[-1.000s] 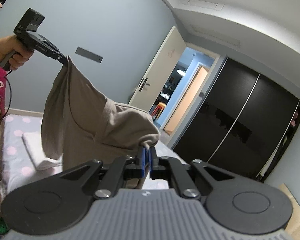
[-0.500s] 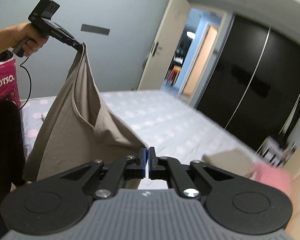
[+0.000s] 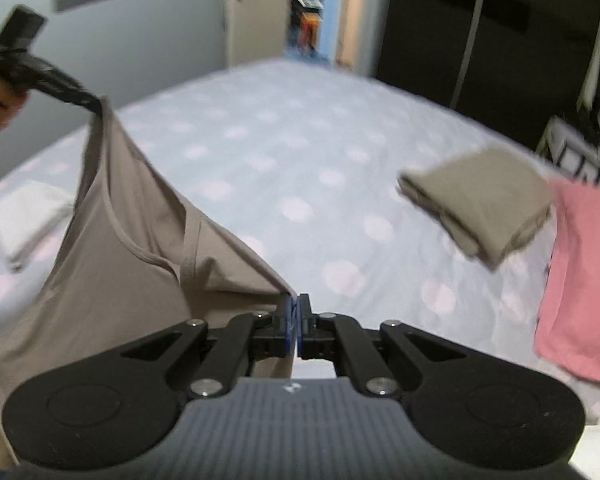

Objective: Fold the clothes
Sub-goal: 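Lift the beige shirt high with both grippers and shake it out, then lay the shirt flat on the bed and open both grippers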

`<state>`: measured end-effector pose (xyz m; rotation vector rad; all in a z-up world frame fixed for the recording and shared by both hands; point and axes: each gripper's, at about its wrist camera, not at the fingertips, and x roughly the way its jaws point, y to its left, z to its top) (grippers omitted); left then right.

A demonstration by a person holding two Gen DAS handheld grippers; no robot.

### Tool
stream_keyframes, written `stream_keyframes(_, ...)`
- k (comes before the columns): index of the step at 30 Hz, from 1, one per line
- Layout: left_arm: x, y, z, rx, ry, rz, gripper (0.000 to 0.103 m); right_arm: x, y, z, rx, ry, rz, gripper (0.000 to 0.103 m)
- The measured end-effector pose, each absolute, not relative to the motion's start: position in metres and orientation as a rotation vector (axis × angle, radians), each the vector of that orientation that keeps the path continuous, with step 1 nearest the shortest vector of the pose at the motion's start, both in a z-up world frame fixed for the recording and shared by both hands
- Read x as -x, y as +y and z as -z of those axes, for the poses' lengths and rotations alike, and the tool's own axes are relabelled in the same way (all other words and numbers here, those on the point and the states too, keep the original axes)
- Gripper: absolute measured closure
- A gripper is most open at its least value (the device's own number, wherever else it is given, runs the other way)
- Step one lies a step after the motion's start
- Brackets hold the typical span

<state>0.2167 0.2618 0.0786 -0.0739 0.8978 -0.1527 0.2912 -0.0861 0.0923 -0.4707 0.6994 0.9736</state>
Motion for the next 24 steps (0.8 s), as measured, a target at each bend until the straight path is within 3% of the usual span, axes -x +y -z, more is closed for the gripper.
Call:
stream_keyframes(10, -0.329, 0.263, 0.066, 0.074, 1.069, 0.047, 0.103, -0.408, -0.011, 0.048, 0.525, 0.847, -0.907, 0.101)
stream_keyframes(21, -0.351, 0.251, 0.137, 0.028, 1.129, -0.042, 0.102, -0.414, 0.020, 0.105, 0.610, 0.878, -0.818, 0.101)
stream_keyframes(24, -0.343, 0.248, 0.128, -0.014, 1.098, -0.064, 0.087, -0.407, 0.025, 0.116, 0.602, 0.862, -0.774, 0.092)
